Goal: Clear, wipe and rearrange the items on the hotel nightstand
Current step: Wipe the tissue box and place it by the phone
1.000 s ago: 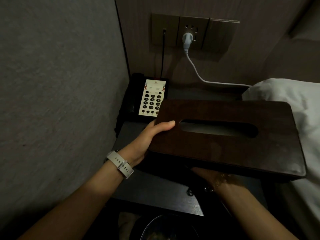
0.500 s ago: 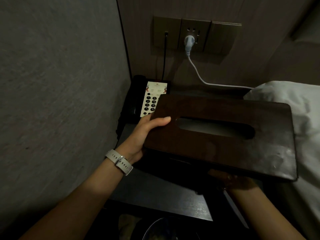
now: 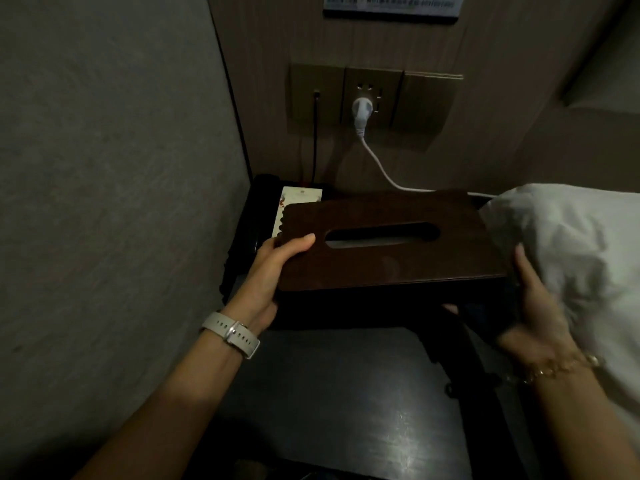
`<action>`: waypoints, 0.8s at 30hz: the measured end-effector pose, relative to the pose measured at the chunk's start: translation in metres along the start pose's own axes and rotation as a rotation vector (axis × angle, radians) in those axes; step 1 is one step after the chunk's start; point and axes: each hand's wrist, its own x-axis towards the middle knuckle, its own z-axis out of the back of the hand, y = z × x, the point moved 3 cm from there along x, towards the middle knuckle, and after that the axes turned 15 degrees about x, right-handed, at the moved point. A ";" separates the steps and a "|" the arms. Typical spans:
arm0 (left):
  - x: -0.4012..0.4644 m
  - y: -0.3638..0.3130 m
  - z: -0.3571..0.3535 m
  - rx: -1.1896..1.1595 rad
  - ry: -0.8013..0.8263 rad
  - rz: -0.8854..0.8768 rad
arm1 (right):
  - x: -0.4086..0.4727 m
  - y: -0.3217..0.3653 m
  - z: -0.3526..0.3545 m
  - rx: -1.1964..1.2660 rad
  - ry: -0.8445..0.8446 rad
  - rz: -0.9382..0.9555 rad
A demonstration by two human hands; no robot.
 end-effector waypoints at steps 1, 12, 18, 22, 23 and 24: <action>0.004 0.001 -0.003 0.001 -0.024 0.018 | 0.000 0.004 -0.001 -0.021 0.023 0.029; 0.031 0.012 -0.048 0.218 -0.035 -0.070 | 0.023 0.021 0.024 -0.441 -0.248 0.317; 0.049 0.005 -0.053 0.431 -0.111 -0.178 | 0.035 0.024 0.029 -0.384 -0.178 0.249; 0.060 0.007 -0.055 0.483 -0.087 -0.174 | 0.044 0.022 0.030 -0.363 -0.184 0.207; 0.062 0.007 -0.054 0.488 -0.077 -0.163 | 0.047 0.023 0.031 -0.343 -0.184 0.212; 0.064 0.007 -0.052 0.491 -0.069 -0.153 | 0.050 0.024 0.031 -0.322 -0.189 0.218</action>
